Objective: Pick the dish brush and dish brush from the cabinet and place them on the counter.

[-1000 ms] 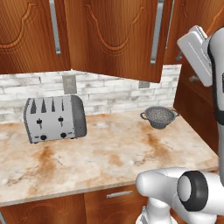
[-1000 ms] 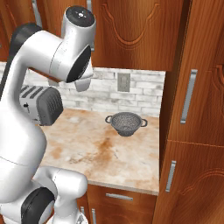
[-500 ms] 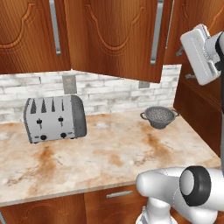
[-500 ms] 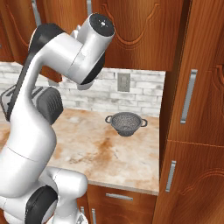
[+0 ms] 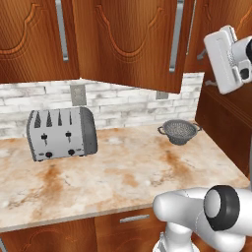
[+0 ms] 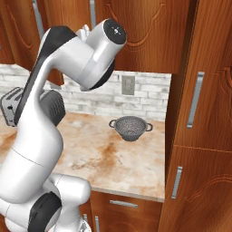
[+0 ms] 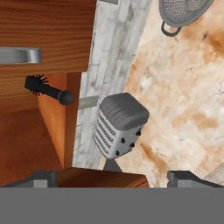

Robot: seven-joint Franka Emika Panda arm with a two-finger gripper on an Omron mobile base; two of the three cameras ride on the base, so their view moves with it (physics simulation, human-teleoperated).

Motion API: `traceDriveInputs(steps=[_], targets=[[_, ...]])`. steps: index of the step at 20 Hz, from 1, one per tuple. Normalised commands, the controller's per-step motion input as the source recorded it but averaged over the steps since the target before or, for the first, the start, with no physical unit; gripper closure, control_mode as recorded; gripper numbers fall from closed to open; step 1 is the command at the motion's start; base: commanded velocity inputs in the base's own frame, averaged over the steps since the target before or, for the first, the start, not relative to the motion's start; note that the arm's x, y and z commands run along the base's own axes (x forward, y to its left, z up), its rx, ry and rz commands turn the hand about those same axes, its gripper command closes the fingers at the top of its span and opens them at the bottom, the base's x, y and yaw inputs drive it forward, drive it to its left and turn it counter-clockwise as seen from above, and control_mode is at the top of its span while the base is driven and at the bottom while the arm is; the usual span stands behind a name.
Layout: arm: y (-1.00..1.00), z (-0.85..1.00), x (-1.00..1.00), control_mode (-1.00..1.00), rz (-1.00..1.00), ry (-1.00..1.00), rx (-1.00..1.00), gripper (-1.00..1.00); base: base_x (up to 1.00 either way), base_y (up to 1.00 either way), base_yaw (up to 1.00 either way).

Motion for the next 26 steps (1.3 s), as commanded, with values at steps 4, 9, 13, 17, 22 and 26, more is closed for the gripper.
traceDriveInputs(steps=[4,9,13,17,22,26], targets=[[0.08,0.01,0.01,-1.00,0.00,-0.04,0.06,-1.00,0.00,0.00,0.00],[0.09,0.03,0.01,-1.00,0.01,-0.03,0.05,-1.00,0.00,0.00,0.00],[0.16,0.00,0.00,-1.00,0.03,-0.01,0.05,-1.00,0.00,0.00,0.00],[0.20,0.00,0.00,-1.00,0.08,0.00,0.04,-1.00,0.00,0.00,0.00],[0.14,0.00,0.00,-1.00,0.10,0.00,0.00,-1.00,0.00,0.00,0.00],[0.22,0.00,0.00,-1.00,0.09,0.00,0.00,-1.00,0.00,0.00,0.00]])
